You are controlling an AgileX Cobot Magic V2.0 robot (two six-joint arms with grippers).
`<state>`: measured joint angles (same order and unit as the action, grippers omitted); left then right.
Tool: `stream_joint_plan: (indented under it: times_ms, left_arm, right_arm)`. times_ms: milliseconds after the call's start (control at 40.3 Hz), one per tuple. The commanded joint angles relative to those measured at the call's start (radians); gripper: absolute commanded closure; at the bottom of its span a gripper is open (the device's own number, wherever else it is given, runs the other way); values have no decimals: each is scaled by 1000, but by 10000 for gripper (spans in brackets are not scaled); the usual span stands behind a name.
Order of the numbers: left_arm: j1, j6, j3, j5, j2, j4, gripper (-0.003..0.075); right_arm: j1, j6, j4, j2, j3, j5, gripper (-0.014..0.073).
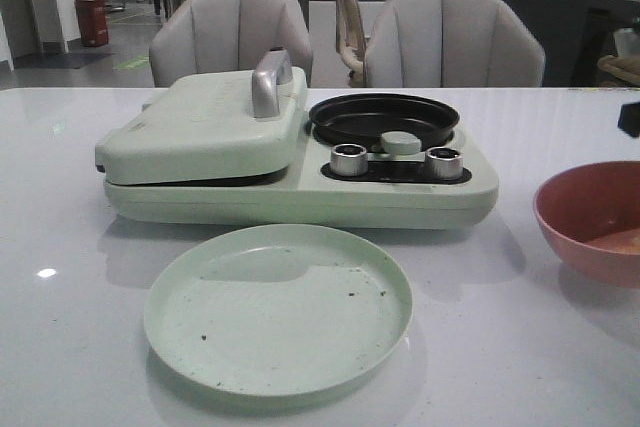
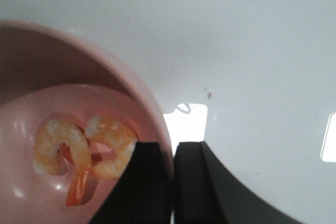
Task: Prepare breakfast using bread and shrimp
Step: 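Grasp the pink bowl rim with the right gripper and lift it, then tilt the pink bowl over the black pan to pour the shrimp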
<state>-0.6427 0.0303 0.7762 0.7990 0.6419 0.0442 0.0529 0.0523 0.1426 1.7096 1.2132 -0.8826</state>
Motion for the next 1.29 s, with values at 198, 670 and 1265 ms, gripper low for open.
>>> stream_joint_plan:
  times_ms: [198,670,1265]
  left_arm:
    - [-8,-9,28,-75,-2,4,619]
    - [-8,-9,28,-75,-2,4,619]
    - [-8,-9,28,-75,-2,4,619]
  right_arm:
    - [-71,-150,30,-151,330,-48,559]
    - [-470,23,802,-95,480,233,550]
    - [-603,645,1657,150,498,62,550]
